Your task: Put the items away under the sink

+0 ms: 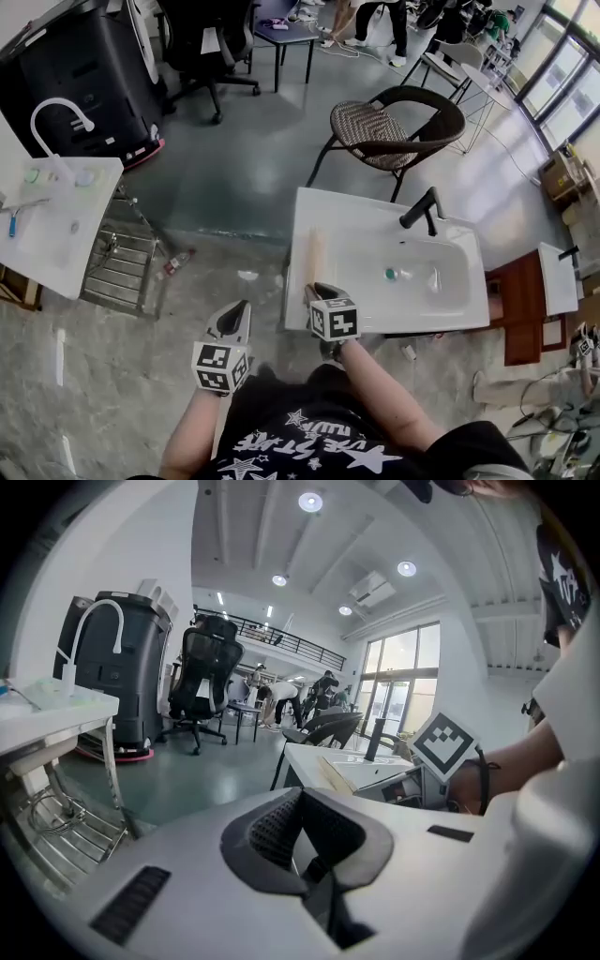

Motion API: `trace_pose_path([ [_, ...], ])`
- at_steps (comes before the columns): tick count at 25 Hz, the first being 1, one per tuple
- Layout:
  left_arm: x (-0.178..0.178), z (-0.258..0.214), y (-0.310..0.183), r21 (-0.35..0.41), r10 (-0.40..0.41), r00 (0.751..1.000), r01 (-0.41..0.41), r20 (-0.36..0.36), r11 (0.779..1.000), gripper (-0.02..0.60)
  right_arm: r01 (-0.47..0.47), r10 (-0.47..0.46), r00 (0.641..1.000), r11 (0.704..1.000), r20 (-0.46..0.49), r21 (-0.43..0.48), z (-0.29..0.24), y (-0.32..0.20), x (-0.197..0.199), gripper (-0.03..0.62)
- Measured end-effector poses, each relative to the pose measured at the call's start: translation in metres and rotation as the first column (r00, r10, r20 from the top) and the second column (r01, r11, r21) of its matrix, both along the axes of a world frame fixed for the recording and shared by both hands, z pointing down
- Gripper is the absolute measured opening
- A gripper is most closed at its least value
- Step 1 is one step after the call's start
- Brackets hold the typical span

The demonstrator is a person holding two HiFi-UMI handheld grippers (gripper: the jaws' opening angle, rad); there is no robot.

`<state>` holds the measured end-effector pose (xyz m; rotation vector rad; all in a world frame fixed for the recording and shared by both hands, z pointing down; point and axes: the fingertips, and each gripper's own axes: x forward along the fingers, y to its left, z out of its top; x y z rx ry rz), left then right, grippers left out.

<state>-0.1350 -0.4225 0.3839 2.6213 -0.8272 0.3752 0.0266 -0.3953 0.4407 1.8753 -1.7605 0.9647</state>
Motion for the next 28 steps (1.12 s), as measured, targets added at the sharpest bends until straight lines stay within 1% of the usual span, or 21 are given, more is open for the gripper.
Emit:
trace_pose_path([
  [1, 0.003, 0.002, 0.002, -0.005, 0.01, 1.0, -0.01, 0.002, 1.0, 0.009, -0.009, 0.009, 1.0, 1.0, 0.006, 0.0, -0.001, 0.002, 0.003, 0.049],
  [3, 0.009, 0.007, 0.005, -0.009, 0.032, 0.999, -0.031, 0.013, 0.999, 0.009, -0.009, 0.009, 1.0, 1.0, 0.021, 0.004, -0.002, 0.007, 0.007, 0.032],
  [7, 0.019, 0.006, 0.012, -0.002, 0.061, 0.997, -0.061, 0.038, 0.998, 0.009, -0.008, 0.007, 0.999, 0.999, 0.031, 0.044, -0.01, 0.017, 0.016, 0.025],
  [10, 0.031, 0.001, 0.025, -0.005, 0.05, 0.998, -0.05, 0.041, 0.999, 0.009, -0.006, 0.005, 1.0, 0.998, 0.024, 0.057, -0.017, 0.031, 0.033, 0.023],
  [13, 0.047, -0.002, 0.038, 0.002, 0.039, 0.997, -0.039, 0.06, 0.999, 0.009, -0.01, 0.006, 0.999, 0.996, 0.041, 0.086, -0.023, 0.045, 0.05, 0.021],
  [17, 0.082, -0.007, 0.067, 0.02, 0.035, 0.996, -0.037, 0.083, 0.999, 0.009, 0.024, -0.029, 0.999, 0.993, 0.046, 0.117, -0.026, 0.07, 0.078, 0.009],
  [22, 0.131, -0.004, 0.112, 0.01, -0.018, 0.995, 0.017, 0.096, 1.0, 0.009, 0.059, -0.073, 0.992, 0.989, 0.1, 0.136, -0.023, 0.112, 0.122, 0.007],
  [25, 0.164, -0.006, 0.144, 0.027, -0.037, 0.994, 0.034, 0.104, 0.999, 0.009, 0.077, -0.1, 0.986, 0.983, 0.131, 0.169, -0.025, 0.139, 0.15, 0.006],
  [28, 0.188, -0.008, 0.176, 0.037, -0.069, 0.991, 0.065, 0.112, 0.997, 0.009, 0.108, -0.139, 0.979, 0.974, 0.147, 0.201, -0.031, 0.165, 0.174, 0.006],
])
